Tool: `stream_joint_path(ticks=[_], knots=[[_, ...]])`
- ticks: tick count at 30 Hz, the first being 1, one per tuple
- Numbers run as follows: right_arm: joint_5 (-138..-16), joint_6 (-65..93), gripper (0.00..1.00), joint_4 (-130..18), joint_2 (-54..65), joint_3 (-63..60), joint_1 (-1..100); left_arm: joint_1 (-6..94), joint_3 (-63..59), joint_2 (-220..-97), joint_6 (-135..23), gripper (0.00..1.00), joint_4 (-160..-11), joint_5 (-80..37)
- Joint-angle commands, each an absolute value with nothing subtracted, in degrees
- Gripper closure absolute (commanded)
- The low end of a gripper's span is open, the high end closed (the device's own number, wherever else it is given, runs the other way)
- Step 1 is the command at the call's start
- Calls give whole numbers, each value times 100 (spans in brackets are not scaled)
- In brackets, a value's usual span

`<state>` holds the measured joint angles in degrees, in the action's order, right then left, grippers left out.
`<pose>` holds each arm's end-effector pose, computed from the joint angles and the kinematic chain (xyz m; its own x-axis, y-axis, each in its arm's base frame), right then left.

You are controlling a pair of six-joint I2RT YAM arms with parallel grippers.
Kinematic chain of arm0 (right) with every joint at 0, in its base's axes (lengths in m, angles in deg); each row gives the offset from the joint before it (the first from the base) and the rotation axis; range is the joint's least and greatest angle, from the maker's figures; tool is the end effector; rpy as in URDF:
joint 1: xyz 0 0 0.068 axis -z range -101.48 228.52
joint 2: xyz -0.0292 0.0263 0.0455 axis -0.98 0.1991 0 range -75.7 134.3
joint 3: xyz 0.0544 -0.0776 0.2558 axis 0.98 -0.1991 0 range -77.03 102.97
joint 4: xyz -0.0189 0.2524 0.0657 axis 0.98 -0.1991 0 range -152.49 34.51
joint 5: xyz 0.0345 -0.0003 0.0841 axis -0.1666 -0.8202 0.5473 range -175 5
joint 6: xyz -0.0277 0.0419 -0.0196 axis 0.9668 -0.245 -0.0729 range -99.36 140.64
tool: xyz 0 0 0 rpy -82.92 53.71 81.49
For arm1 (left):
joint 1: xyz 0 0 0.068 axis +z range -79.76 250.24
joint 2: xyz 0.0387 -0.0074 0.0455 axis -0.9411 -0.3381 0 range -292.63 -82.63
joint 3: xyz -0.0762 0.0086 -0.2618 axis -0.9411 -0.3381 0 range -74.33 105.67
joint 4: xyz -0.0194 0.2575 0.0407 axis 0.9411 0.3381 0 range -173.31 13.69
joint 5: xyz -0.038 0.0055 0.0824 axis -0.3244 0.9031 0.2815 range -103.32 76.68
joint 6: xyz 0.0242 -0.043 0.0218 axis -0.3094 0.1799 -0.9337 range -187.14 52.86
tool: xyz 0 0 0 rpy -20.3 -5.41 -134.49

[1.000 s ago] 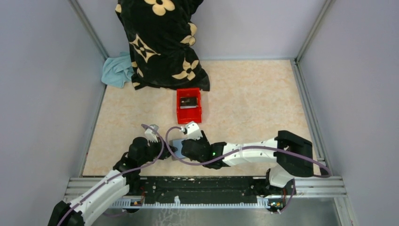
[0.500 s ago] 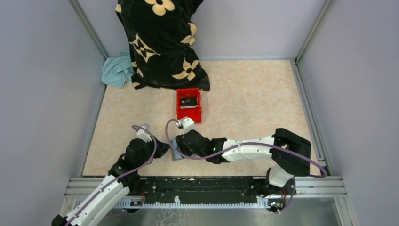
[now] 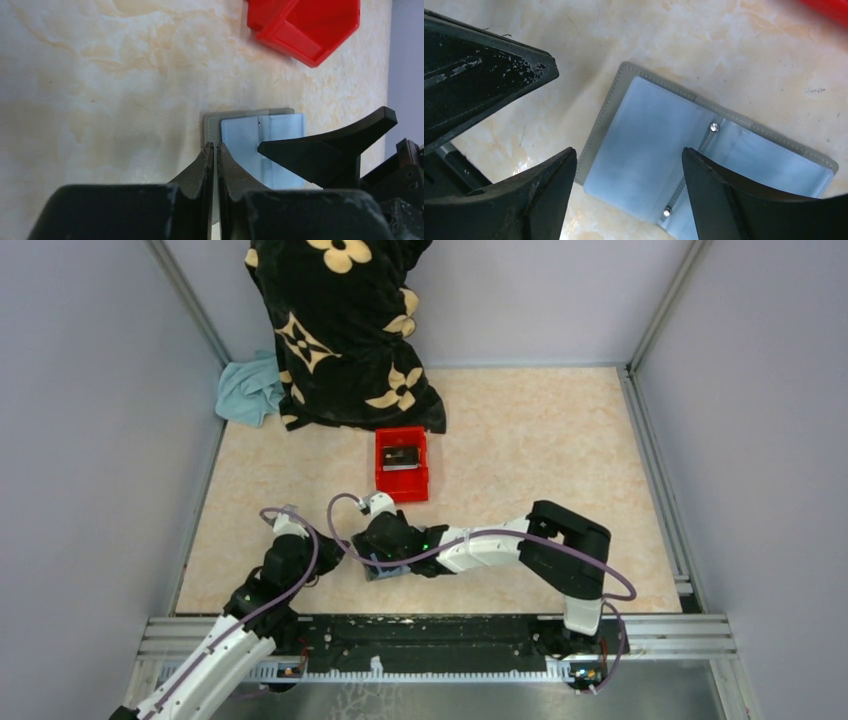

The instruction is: Take the credit cards out of the card holder

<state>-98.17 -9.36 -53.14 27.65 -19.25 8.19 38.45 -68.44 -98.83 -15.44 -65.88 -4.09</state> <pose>0.1337 0.3500 0.1630 -0.6302 -0.3164 -0.7091 -0.6303 0.7417 0.2292 0.1006 -0.0556 0.1515 -0.5586 -0.5651 -0.6071 -0.0631 0.7588 -0.6483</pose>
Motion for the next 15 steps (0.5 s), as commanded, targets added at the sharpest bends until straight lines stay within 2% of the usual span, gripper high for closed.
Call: stream_joint_path(ticks=[1,7,10,12,15], knots=[[-10378,-771,22,-5945,3038,-1169,597,3819,-6628,-9735,-1417,89,-5914,196],[-10894,-738,22,-6775,3559,-558,425,3823,-6711,-9821,-1478,89,-6064,-40],[-11037,-811,27,-6965,3670,-440,398,3825,-6701,-9827,-1512,89,-6085,-81],[-11042,-870,34,-6975,3659,-481,399,3821,-6698,-9827,-1566,89,-6111,-77],[-11096,-935,54,-7011,3614,-533,399,3822,-6706,-9829,-1624,90,-6158,-110]])
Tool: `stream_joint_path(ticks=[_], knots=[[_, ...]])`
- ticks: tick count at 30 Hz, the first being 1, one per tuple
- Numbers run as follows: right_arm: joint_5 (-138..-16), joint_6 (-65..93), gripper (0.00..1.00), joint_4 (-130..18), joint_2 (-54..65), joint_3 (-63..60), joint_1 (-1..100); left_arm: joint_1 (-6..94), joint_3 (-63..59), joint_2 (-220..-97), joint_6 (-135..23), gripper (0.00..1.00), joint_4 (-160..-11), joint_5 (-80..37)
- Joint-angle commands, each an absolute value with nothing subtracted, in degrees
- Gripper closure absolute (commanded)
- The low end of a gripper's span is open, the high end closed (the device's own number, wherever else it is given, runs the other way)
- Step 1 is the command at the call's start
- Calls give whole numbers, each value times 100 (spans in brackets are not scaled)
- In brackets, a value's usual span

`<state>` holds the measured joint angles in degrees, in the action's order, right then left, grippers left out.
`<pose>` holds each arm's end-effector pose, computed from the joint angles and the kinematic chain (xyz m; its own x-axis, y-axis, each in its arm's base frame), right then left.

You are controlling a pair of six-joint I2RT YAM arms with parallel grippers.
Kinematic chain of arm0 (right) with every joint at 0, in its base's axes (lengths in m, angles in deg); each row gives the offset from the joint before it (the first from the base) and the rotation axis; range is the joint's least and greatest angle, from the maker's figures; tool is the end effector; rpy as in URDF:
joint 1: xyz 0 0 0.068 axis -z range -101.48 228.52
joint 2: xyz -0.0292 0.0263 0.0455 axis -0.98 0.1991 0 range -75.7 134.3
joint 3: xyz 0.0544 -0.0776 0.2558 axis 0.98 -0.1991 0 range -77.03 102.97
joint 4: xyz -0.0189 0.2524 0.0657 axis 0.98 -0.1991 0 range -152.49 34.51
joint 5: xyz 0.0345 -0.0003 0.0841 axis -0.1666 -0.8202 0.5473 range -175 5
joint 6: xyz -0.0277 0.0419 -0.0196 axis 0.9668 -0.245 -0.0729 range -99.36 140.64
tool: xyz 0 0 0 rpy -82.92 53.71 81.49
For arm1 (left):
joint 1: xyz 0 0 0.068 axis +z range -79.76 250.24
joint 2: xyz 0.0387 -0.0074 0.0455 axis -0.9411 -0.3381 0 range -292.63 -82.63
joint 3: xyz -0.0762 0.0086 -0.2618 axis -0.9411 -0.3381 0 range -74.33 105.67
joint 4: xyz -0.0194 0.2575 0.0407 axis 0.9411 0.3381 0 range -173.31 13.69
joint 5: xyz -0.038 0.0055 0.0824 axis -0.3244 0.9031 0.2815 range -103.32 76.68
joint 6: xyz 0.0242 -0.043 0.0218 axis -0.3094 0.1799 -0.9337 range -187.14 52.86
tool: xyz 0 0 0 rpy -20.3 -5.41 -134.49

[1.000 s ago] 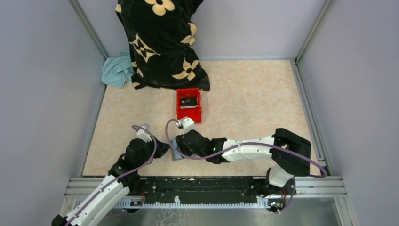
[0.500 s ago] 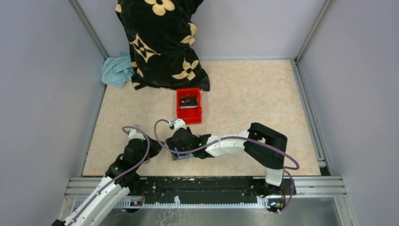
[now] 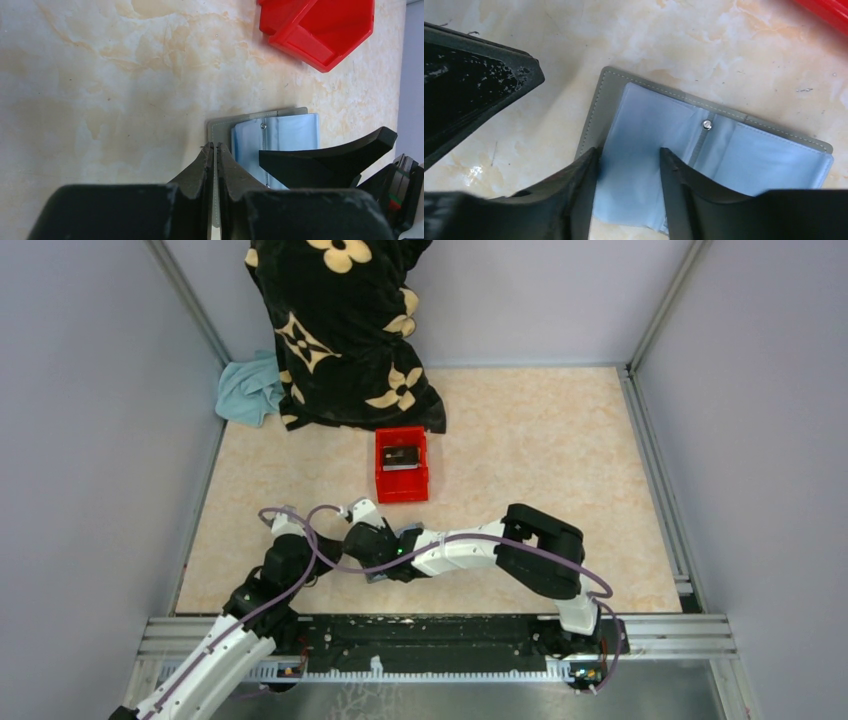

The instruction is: Take the credit cards out of the card holder

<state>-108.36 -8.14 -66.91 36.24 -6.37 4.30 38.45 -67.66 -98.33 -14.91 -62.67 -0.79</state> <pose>0.1243 0.3879 0.1570 -0.5835 -0.4394 -0.6829 -0.6128 0.7901 0.0152 0.0990 -0.0522 0.1518 -0.5376 -0.5747 -0.6170 -0.1159 0.7752 -0.6210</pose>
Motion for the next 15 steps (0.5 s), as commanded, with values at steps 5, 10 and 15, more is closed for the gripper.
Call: stream_joint_path(ticks=[5,10,15], knots=[[-11119,-1077,75,-6947,3463,-668,412,3818,-6735,-9827,-1664,90,-6220,-159],[-10857,-1169,79,-6592,3117,-969,480,3824,-6741,-9827,-1721,91,-6265,-196],[-10467,-1243,80,-6205,2732,-1310,630,3821,-6768,-9850,-1779,91,-6342,-241]])
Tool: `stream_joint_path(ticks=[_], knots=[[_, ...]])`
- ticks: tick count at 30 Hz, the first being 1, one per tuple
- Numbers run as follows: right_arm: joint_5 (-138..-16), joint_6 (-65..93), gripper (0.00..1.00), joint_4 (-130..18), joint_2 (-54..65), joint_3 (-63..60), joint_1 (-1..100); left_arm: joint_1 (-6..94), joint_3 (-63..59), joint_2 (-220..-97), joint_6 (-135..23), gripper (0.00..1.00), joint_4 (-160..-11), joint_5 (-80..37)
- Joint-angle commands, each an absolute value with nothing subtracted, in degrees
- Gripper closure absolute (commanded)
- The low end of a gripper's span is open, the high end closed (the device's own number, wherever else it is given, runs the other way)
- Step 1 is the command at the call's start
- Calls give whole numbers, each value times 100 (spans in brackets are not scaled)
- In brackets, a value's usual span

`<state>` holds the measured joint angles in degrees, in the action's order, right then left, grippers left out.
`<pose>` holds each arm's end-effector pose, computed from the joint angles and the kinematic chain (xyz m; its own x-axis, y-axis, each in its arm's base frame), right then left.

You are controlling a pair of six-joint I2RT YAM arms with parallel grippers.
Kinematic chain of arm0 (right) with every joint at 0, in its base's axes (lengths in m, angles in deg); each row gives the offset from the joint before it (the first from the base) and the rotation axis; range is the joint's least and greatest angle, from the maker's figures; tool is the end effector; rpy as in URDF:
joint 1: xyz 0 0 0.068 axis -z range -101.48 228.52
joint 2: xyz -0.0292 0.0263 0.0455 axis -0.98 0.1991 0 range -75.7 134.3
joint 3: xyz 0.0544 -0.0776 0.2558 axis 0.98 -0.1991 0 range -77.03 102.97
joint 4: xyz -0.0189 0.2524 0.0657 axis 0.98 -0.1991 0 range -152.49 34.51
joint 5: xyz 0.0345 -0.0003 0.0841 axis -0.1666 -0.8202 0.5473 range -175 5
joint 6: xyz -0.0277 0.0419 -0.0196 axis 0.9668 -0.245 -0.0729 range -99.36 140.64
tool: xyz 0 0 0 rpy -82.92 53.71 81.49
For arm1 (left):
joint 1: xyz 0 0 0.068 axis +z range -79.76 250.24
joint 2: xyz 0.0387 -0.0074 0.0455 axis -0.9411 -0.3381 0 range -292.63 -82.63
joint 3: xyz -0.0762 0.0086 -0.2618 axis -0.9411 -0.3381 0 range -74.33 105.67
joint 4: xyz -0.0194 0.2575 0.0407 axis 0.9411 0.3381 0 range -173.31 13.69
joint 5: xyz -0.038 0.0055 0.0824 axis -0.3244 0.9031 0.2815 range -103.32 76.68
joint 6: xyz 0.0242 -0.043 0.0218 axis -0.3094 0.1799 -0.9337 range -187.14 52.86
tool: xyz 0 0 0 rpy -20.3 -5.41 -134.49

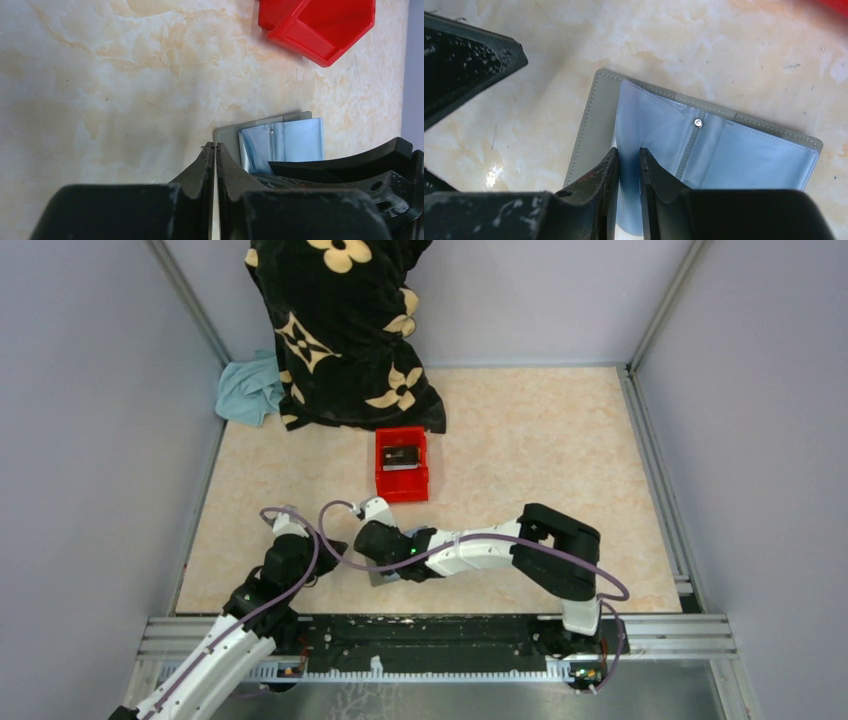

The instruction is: Take the credit cards out of the card holder

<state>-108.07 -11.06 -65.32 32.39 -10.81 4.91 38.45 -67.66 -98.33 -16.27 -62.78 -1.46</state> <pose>0.1236 0.3709 0.1618 -0.6163 -0.3817 -0.6888 -0.5762 0.8148 0.0640 0.0990 -0.0527 0.1520 -0.5467 -0.5543 -0.6275 -0.0959 0.7860 -0.6107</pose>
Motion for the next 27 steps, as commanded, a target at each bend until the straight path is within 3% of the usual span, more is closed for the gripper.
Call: stream_joint_path(ticks=[1,4,7,8,17,26,27], knots=[[-10362,-1263,80,-6113,2664,-1387,659,3823,-6766,-9860,-1787,91,-6359,-254],[-10098,-1324,83,-5844,2468,-1619,756,3825,-6779,-9877,-1819,92,-6405,-299],[-9847,-1421,99,-5546,2276,-1865,853,3819,-6804,-9906,-1850,93,-6464,-350],[-9762,-1456,100,-5458,2223,-1959,882,3824,-6813,-9914,-1855,92,-6482,-363],[-8953,-1869,100,-4602,1767,-2602,1237,3825,-6942,-9946,-1896,93,-6651,-538],[-9821,-1476,100,-4885,1491,-2436,1146,3824,-6975,-9972,-1932,93,-6719,-614],[-9859,-1438,82,-4866,1478,-2419,1139,3824,-6976,-9976,-1947,94,-6737,-626]])
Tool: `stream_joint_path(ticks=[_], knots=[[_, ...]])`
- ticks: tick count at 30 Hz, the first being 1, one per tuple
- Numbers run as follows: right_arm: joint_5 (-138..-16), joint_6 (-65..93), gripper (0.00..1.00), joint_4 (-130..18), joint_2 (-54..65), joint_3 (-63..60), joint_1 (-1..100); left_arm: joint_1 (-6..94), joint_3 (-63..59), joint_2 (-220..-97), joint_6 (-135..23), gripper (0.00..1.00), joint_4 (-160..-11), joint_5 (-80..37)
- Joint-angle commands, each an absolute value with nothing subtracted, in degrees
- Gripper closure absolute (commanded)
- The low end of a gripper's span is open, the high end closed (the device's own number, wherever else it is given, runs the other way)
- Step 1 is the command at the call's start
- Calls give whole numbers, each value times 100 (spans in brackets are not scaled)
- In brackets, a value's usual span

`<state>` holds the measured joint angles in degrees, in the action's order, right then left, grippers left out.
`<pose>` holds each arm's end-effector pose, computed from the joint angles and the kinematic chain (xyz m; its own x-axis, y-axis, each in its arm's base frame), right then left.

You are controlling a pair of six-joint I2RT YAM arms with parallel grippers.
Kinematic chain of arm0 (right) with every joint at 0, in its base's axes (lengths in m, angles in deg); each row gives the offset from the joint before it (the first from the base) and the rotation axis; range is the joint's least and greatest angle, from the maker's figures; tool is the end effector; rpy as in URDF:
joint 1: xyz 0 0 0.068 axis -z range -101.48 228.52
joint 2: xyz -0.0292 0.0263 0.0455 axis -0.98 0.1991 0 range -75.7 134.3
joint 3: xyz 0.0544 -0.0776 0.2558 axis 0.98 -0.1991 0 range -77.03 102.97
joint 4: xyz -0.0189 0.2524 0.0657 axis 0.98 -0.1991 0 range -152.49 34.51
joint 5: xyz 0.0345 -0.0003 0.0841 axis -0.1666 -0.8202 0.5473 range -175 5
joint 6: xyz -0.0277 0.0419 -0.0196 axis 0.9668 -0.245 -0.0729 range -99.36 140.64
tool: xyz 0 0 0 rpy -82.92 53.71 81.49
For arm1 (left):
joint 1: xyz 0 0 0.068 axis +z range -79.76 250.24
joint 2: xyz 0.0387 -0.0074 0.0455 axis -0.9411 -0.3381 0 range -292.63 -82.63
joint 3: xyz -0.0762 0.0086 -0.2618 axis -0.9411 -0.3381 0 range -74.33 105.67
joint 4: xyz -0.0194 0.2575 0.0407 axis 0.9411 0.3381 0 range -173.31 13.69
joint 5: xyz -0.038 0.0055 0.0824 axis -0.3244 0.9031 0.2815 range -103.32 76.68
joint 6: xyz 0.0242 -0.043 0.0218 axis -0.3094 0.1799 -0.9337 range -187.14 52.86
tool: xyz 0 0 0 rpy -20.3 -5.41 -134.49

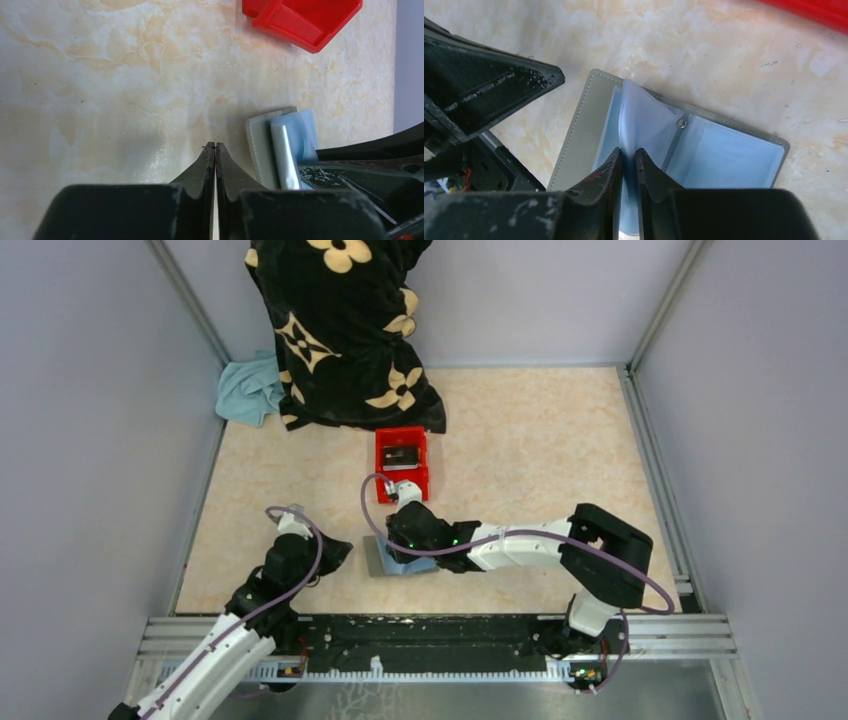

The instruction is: Take the credit cards out of the card holder

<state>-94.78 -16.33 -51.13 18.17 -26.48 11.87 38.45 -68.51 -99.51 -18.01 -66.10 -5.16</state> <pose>0.1411 0.3117 0.1839 -0.7118 -0.1534 -0.6854 -0.5311 0.7562 0.3822 0.1009 -0.0565 0.1502 -0.5775 -0.5228 -0.6271 -0.0329 0.7823 -0.6220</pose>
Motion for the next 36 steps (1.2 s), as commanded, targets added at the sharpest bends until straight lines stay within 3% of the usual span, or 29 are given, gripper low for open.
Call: stream_joint_path(ticks=[1,2,4,13,21,28,31,33,36], knots=[[-9879,-1404,65,-4894,1520,-2364,1137,3824,-6984,-9991,-1963,94,-6752,-642],[-9918,-1364,53,-4982,1577,-2290,1133,3825,-6985,-10008,-1967,94,-6764,-647],[-9983,-1325,45,-5117,1718,-2176,1124,3825,-6985,-10038,-1972,94,-6787,-659],[-10497,-1379,41,-5406,1838,-2205,1022,3820,-6995,-10107,-2032,95,-6990,-914],[-10776,-1734,44,-5482,1015,-2994,1345,3824,-6892,-10208,-2378,99,-8054,-1766],[-10888,-1810,42,-5799,940,-3241,1453,3817,-6667,-11511,-2635,99,-9025,-2134],[-10700,-1836,51,-5620,982,-3332,1453,3808,-6743,-12303,-2579,99,-9579,-2390],[-10561,-1831,61,-5554,1032,-3331,1450,3763,-6815,-12655,-2515,100,-9908,-2480],[-10422,-1816,65,-5521,1155,-3273,1445,3689,-6899,-12918,-2466,100,-10159,-2423]])
